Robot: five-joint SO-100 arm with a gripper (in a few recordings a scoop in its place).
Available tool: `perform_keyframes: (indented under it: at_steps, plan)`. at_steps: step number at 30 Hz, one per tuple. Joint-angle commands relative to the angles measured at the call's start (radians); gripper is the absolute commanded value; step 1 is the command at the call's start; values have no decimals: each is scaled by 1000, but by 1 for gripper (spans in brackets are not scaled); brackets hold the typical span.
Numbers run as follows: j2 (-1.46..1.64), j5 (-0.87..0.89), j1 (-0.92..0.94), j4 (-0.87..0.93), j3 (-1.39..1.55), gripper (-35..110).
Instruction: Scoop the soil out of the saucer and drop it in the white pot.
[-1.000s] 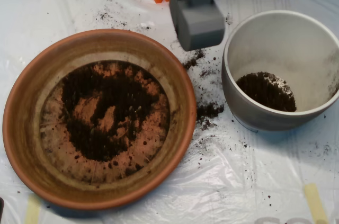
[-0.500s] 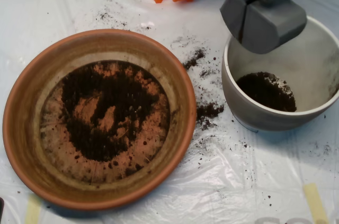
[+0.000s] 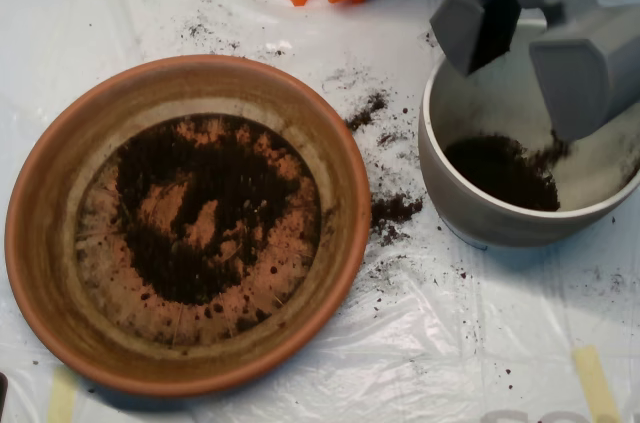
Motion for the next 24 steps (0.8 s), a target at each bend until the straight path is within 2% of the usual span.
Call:
perform_keyframes:
  at_steps: [1,6,10,18,24]
  plan:
    - [63,-14,-20,11,-28,37]
    - [95,-25,-28,11,12,40]
    - [118,-43,-54,11,72,48]
    - [137,-28,-60,11,78,48]
    - [156,5,20,11,38,47]
